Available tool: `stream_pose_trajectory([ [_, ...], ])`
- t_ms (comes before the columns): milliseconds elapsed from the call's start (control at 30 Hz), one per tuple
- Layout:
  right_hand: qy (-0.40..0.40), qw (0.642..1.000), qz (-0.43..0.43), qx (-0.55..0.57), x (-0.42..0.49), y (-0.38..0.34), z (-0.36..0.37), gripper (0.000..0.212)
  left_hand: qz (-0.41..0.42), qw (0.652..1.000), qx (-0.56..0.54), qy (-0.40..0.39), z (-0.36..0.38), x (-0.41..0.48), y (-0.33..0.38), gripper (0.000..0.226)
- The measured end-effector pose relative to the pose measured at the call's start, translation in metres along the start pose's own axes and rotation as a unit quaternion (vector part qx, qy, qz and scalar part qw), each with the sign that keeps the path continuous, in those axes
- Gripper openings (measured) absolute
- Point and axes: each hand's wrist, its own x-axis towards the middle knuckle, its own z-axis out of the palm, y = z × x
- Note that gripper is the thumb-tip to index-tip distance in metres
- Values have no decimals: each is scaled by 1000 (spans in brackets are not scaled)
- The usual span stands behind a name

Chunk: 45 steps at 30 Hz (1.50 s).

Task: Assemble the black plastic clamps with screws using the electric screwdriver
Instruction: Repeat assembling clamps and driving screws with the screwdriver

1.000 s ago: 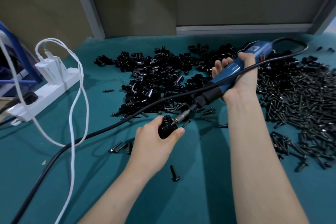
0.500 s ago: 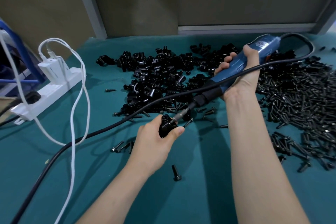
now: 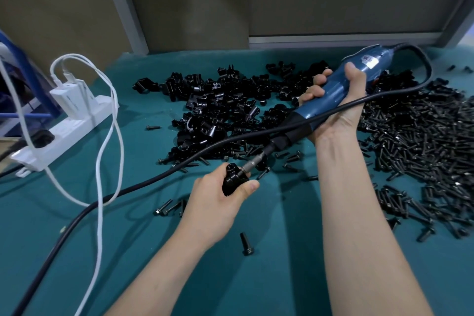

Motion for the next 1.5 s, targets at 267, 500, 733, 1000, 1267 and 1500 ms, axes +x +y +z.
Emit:
stream_pose_trajectory([
  [267, -17, 1000, 2, 16, -1, 2, -2, 29, -1, 1000, -4, -5, 0, -1, 0, 20],
  [500, -7, 1000, 10, -3, 0, 2, 0, 28, 19, 1000, 17, 10, 2, -2, 0, 35],
  [733, 2, 1000, 17, -11, 0, 2, -1, 27, 27, 999, 17, 15, 2, -4, 3, 41],
  [1000, 38, 999, 14, -12, -1, -6, -11, 26, 52, 997, 52, 13, 4, -5, 6, 19],
  [1267, 61, 998, 14, -16, 1, -5, -10, 30, 89, 991, 89, 50, 6, -6, 6, 12],
  [1500, 88, 996, 17, -12, -1, -3, -10, 32, 106, 983, 127, 82, 6, -6, 7, 18],
])
